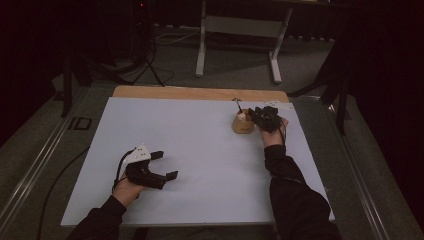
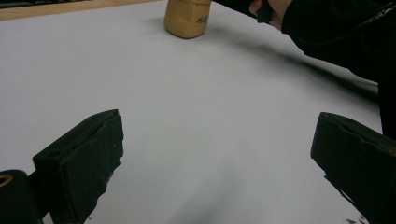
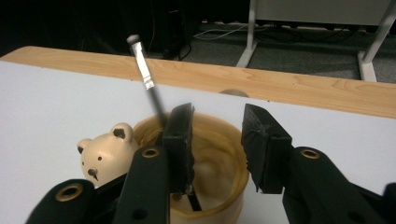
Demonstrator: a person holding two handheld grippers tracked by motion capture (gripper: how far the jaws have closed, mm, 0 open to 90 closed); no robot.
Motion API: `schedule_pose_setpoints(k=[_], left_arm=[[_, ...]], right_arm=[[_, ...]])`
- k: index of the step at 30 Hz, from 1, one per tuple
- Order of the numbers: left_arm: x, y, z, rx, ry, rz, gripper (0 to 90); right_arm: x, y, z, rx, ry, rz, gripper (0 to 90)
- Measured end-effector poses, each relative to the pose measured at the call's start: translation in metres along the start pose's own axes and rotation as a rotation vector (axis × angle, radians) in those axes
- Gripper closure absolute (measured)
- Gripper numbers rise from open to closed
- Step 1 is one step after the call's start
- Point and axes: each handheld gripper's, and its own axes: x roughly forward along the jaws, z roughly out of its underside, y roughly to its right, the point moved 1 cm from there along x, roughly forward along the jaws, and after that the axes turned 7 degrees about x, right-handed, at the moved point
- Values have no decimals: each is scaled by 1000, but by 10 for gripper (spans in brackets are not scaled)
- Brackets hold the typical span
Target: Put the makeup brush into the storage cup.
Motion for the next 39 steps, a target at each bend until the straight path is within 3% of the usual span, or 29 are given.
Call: schedule_pose_setpoints(k=[5, 10, 13, 16, 19, 21, 25, 30, 31, 39], left_arm=[[0, 0, 0, -1, -1, 1, 26], [0, 0, -1, -9, 6, 6, 26], [-1, -1, -1, -14, 14, 10, 26], [-1, -1, -2, -20, 22, 9, 25], [-2, -1, -3, -14, 25, 6, 26], [-2, -1, -3, -14, 25, 5, 26], [-1, 0, -3, -14, 24, 8, 25], [-2, 0, -4, -8, 28, 12, 26], [-2, 0, -4, -8, 29, 13, 25], [-3, 1, -7, -4, 49, 19, 23]], right_arm=[[-5, 2, -5, 15, 2, 4, 511], [-13, 4, -9, 1, 9, 31, 440], [-22, 7, -14, 22, 18, 38, 370], [-31, 8, -15, 3, 29, 34, 340], [-36, 10, -15, 7, -8, 17, 303], [-41, 8, -14, -21, 3, 45, 227], [-46, 9, -12, -8, -63, -5, 126], [-57, 6, -8, -30, -70, -30, 137], [-62, 5, -7, -27, -75, -58, 136], [-79, -4, -7, -68, -91, -117, 141]])
